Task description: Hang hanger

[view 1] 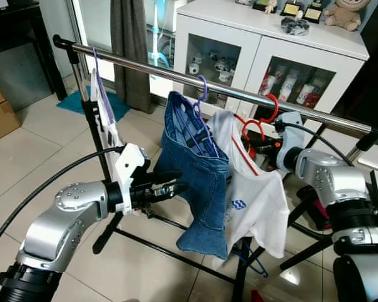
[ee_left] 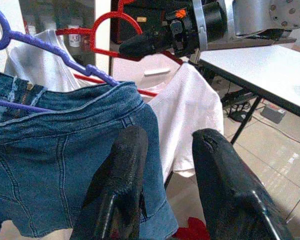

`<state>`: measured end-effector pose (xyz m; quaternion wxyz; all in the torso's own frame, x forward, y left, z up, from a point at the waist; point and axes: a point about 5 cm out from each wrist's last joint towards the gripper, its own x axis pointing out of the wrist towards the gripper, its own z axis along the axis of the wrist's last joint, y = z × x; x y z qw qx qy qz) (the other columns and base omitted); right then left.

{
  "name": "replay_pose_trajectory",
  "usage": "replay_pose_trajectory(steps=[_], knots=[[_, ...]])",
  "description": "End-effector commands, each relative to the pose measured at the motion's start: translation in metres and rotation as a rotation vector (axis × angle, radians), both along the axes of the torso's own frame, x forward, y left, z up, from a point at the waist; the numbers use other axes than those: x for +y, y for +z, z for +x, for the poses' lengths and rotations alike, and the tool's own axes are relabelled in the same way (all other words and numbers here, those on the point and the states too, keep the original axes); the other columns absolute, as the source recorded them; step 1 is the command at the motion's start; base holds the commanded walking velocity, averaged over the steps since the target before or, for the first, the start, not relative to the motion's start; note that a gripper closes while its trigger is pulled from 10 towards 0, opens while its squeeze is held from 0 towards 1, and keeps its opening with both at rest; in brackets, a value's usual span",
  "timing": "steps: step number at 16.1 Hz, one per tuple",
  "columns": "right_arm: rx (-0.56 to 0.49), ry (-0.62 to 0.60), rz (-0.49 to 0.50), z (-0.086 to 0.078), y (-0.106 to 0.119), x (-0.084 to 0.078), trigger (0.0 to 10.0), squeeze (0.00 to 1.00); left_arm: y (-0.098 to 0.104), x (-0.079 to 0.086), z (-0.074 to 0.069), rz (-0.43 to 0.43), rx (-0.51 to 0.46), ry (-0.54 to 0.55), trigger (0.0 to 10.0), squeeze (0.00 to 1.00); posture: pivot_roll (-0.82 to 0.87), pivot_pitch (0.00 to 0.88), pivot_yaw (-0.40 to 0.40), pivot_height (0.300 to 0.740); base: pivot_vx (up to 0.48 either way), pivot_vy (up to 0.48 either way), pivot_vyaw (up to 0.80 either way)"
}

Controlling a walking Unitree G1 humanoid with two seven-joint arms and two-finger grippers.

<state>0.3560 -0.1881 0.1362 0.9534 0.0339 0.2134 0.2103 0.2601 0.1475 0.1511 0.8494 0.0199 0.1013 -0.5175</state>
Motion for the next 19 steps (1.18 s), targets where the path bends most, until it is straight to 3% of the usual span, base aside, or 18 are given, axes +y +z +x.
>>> replay_pose_trajectory(steps=[1,6,9,11,15,19], knots=[[-0.05,-0.009,0.03,0.0,0.009,-0.004,0.0,0.0,0.001,0.002,0.001,0.01,-0.016,0.008,10.0,0.0,-0.06,0.0,-0.086,0.74,0.0,0.0,0.0],[-0.202,-0.077,0.089,-0.004,0.028,0.001,0.0,0.0,0.0,0.013,0.005,-0.006,-0.045,0.145,10.0,0.0,-0.08,0.0,-0.066,0.74,0.0,0.0,0.0],[-0.28,-0.055,0.096,-0.02,0.04,0.005,0.0,0.0,-0.001,0.021,0.005,-0.003,-0.103,0.338,10.0,0.0,-0.08,0.0,-0.08,0.74,0.0,0.0,0.0],[-0.27,-0.048,0.073,-0.032,0.036,0.007,0.0,0.0,-0.003,0.025,0.003,0.006,-0.113,0.441,10.0,0.0,-0.07,0.0,-0.083,0.74,0.0,0.0,0.0],[-0.2,-0.099,0.047,-0.079,0.003,0.015,0.0,0.0,-0.021,0.03,-0.01,0.048,-0.121,0.612,10.0,0.0,-0.08,0.0,-0.092,0.74,0.0,0.0,0.0],[-0.2,-0.099,0.047,-0.079,0.003,0.015,0.0,0.0,-0.021,0.03,-0.01,0.048,-0.121,0.612,10.0,0.0,-0.08,0.0,-0.092,0.74,0.0,0.0,0.0]])
